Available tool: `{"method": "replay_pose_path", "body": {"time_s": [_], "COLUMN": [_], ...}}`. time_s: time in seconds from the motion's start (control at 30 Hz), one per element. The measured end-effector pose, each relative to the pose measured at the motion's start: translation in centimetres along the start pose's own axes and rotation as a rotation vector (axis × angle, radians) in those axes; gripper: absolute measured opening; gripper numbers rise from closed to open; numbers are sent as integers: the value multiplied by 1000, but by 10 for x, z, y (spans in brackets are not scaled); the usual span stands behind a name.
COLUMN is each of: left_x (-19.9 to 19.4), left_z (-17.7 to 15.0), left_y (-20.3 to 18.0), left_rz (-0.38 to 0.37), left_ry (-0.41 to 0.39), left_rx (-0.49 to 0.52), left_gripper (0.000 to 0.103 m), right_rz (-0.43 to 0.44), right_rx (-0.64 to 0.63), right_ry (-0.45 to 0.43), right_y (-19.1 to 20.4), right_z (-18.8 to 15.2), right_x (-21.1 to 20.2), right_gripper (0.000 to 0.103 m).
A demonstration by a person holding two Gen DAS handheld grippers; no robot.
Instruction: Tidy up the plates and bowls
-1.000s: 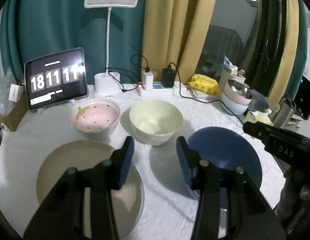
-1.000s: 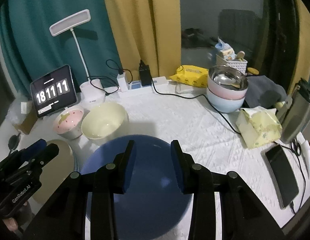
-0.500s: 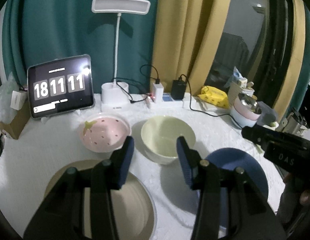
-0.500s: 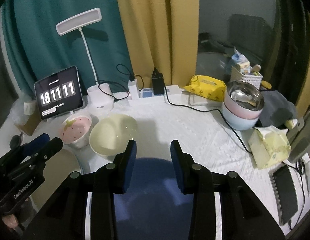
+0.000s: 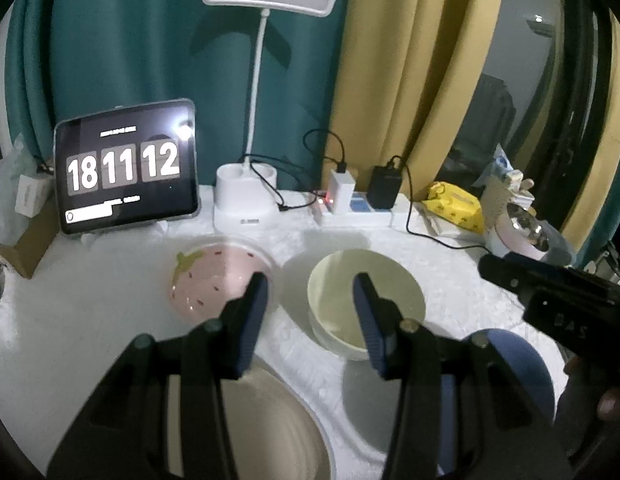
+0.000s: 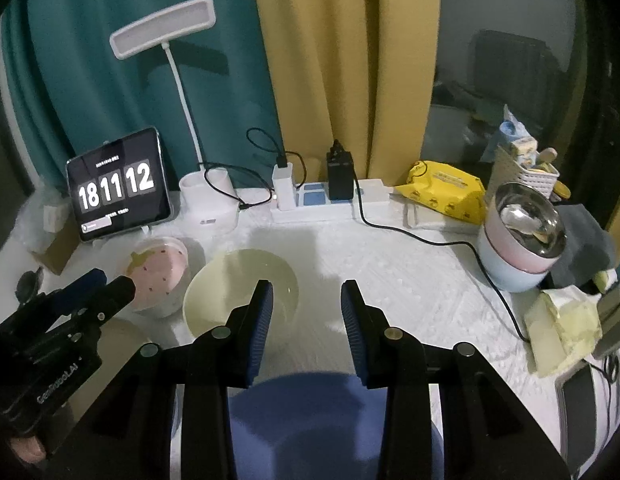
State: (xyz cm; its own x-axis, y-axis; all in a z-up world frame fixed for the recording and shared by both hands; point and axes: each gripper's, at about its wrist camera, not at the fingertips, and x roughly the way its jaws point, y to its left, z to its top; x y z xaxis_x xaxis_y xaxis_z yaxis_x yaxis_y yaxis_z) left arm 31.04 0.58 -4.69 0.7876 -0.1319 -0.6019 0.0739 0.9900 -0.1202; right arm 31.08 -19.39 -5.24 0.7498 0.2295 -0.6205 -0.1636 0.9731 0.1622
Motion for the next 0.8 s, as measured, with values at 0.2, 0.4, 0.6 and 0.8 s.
{"method": "replay_pose_path", "body": {"time_s": [0.2, 0.4, 0.6, 0.8], "left_x": [27, 62, 83, 94], "left_z": [6, 2, -5, -4], "left_y": [3, 7, 1, -3], "left_rz": [18, 16, 3, 18], "left_ry": [46, 154, 219, 230], "left_rx": [11, -4, 12, 30], "left_gripper": [46, 46, 46, 46], "right_rz": [-16, 0, 8, 19], "right_rx": [-27, -12, -6, 5], "right_ry": [47, 106, 149, 200], "right_y": [6, 7, 5, 5], "right_z": [8, 10, 8, 1], "right_x": [27, 53, 77, 99], "right_gripper": [37, 37, 37, 37]}}
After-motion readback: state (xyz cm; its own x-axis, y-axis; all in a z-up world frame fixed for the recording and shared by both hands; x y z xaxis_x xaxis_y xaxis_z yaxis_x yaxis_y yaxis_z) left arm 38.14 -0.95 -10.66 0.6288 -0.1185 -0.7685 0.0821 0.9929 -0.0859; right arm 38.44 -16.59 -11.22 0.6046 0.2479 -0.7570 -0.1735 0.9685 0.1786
